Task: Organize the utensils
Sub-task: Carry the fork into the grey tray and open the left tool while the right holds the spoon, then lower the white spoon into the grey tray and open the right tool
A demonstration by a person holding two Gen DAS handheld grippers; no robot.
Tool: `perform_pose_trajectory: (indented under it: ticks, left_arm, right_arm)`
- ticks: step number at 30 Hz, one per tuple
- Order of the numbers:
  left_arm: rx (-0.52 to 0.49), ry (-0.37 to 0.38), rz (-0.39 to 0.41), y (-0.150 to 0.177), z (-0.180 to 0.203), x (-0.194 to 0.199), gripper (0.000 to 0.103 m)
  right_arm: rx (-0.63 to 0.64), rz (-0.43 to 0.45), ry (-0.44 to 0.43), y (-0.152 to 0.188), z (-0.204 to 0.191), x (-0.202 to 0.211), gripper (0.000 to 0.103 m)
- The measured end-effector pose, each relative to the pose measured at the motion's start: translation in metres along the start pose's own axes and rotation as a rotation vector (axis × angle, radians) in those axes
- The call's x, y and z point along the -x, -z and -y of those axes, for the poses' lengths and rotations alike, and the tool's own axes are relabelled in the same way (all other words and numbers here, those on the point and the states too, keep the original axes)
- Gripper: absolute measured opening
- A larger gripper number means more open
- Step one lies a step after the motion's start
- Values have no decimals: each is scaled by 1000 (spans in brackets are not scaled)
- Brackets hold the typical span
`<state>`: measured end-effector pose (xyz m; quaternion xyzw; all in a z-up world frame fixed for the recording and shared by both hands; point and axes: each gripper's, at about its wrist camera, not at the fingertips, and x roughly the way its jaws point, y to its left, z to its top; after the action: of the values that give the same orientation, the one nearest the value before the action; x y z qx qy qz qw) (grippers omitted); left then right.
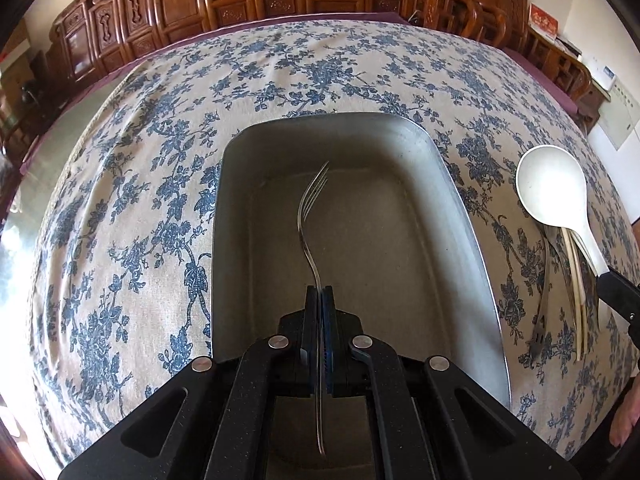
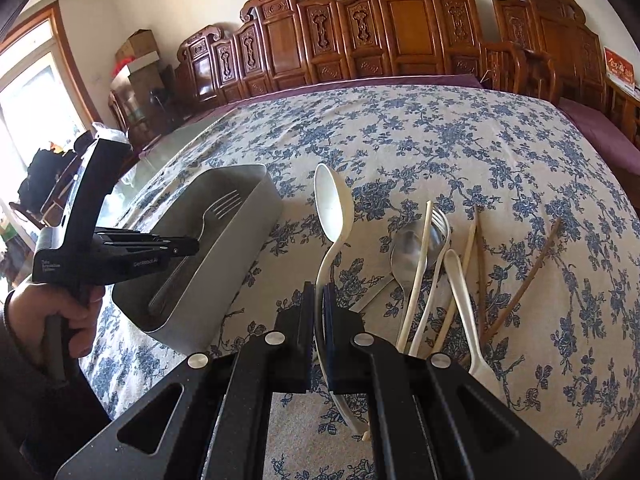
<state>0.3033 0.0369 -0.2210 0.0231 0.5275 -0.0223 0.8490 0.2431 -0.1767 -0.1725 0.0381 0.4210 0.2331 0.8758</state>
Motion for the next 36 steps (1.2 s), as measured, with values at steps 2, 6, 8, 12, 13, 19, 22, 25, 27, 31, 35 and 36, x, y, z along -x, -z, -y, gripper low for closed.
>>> perform_pose_trajectory:
  ticks: [2,6,8,12,13,19,22,25,27,31,35,36]
  left_arm:
    - [1,2,7,0,0,3,6]
    - [5,12,62,1,-2,23,7]
    - [10,23,98,3,-5,36,8]
    - [29,59,159,10,-14,61,9]
    - [40,72,170,12,-19,67,9]
    - [58,72,232,16,-40,89,9]
    - [67,57,250,17,-50,95,9]
    - [79,62,267,18,-58,102,9]
    - [85,64,275,18,-62,104,9]
    - [88,64,286,19,-67,107,9]
    - [93,71,286,20,-69,107,9]
    - [95,74,284,20,-70,107,9]
  right_arm:
    - [-3,-2,-3,1,-2,1,6]
    - [4,11,-12,1,-12,8,6]
    - [17,19,-26,-3,-24,12,6]
    - [43,22,-45,-14,-46,14,6]
    - [45,21,-51,-16,-50,13,6]
    - [15,-6,-102,-36,-82,-10,6]
    - [8,-30,-120,-42,-98,-25,6]
    - [-3,-51,-116,-46,-110,-42,6]
    - [-23,-72,-118,-48,-114,-56,6]
    - [-64,-109,-134,-47,-115,-77,6]
    - [-90,-127,-174,-44,-116,-89,15]
    - [-87,-119,-190,-43,-118,-88,16]
